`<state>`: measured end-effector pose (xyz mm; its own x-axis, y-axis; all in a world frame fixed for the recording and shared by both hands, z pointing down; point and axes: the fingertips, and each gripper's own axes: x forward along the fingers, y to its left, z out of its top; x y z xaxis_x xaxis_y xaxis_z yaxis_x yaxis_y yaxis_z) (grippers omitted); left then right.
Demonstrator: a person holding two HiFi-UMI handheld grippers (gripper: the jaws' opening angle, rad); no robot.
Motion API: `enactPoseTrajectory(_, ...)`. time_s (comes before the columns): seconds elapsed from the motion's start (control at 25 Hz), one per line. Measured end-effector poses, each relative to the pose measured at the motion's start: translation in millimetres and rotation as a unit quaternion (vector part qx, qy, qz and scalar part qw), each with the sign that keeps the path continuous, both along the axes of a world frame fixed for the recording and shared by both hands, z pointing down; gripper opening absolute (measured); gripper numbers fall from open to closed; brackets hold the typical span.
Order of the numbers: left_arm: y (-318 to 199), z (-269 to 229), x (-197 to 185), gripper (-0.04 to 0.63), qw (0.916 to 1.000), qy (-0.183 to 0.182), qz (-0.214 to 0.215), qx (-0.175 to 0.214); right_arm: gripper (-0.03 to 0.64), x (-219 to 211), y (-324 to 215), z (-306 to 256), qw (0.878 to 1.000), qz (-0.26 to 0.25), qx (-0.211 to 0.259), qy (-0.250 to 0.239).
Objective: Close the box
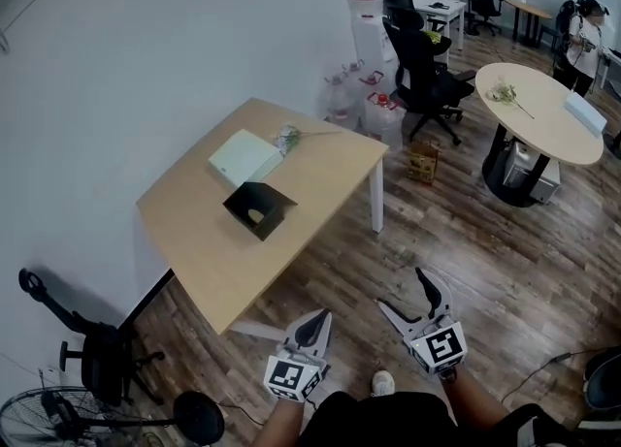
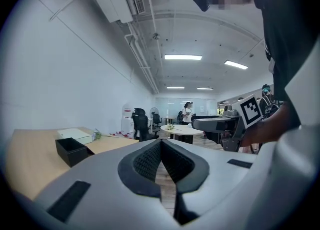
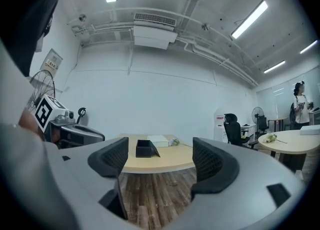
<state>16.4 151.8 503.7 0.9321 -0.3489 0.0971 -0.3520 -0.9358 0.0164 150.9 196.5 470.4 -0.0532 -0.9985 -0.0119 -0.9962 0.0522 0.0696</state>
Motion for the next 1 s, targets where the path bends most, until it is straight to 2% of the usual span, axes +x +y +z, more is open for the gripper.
enactPoseTrajectory(0.08,-6,1,-2,0.015,1.0000,-0.001,-0.010,-0.001,0.432,3,-10,4,1.000,-0.001,-0.003,-0.002)
enactPoseTrajectory(0.2,-22,5,-6,0.015,0.9996,-0.004,-0.028,-0.007,0.462,3,-31,7,1.000,-0.012,-0.007,0.001)
enactPoseTrajectory(0.52,-78,13,-11,0.015,0.9986,0.001,-0.051,-0.015,0.482,-7,-94,8,0.999,-0.032,-0.023,0.016)
enactPoseTrajectory(1.0,-205,4,-34,0.015,0.9965,0.018,-0.078,-0.022,0.511,-38,-230,-5,0.996,-0.062,-0.036,0.049)
